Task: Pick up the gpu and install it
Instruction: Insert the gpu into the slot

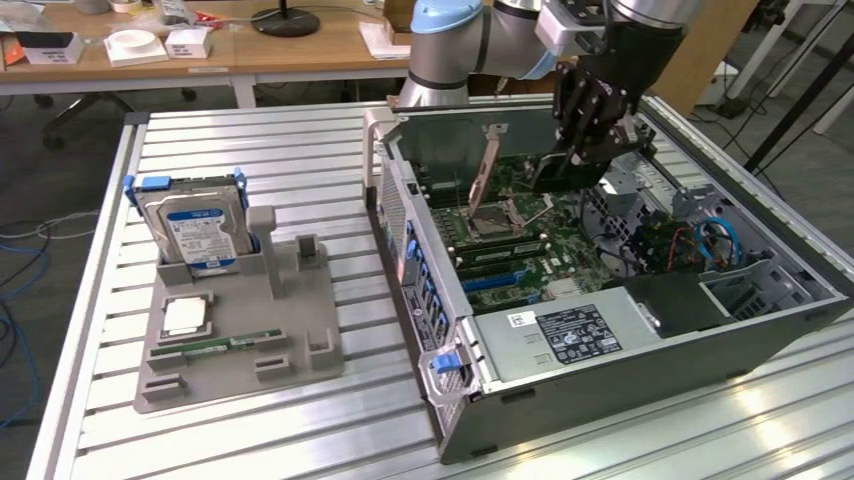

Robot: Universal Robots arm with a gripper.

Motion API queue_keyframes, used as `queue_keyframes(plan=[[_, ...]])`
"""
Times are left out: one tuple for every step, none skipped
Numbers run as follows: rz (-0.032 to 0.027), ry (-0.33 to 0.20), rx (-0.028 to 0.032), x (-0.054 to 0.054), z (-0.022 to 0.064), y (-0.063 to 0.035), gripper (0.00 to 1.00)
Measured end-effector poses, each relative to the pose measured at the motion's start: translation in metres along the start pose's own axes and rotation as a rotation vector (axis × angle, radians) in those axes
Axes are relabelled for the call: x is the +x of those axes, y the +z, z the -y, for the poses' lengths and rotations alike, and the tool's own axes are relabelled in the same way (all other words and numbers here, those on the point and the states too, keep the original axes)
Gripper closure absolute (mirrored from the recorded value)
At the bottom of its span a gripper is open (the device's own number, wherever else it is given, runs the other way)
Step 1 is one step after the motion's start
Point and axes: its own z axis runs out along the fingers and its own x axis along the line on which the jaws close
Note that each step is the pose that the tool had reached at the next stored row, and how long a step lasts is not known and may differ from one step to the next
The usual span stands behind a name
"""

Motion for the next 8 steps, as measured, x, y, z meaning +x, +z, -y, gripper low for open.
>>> queue_keyframes(plan=[[0.0001, 0.0, 0.0, 0.0, 0.0, 0.0003, 0.74], [0.0001, 0.0, 0.0, 0.0001, 0.0, 0.0006, 0.74], [0.0, 0.0, 0.0, 0.0001, 0.0, 0.0009, 0.74], [0.0, 0.0, 0.0, 0.0001, 0.0, 0.0012, 0.74], [0.0001, 0.0, 0.0, 0.0002, 0.0, 0.0015, 0.74], [0.0001, 0.0, 0.0, 0.0002, 0.0, 0.0019, 0.74], [0.0, 0.0, 0.0, 0.0002, 0.0, 0.0021, 0.74], [0.0001, 0.0, 0.0, 0.0003, 0.0, 0.0025, 0.74]])
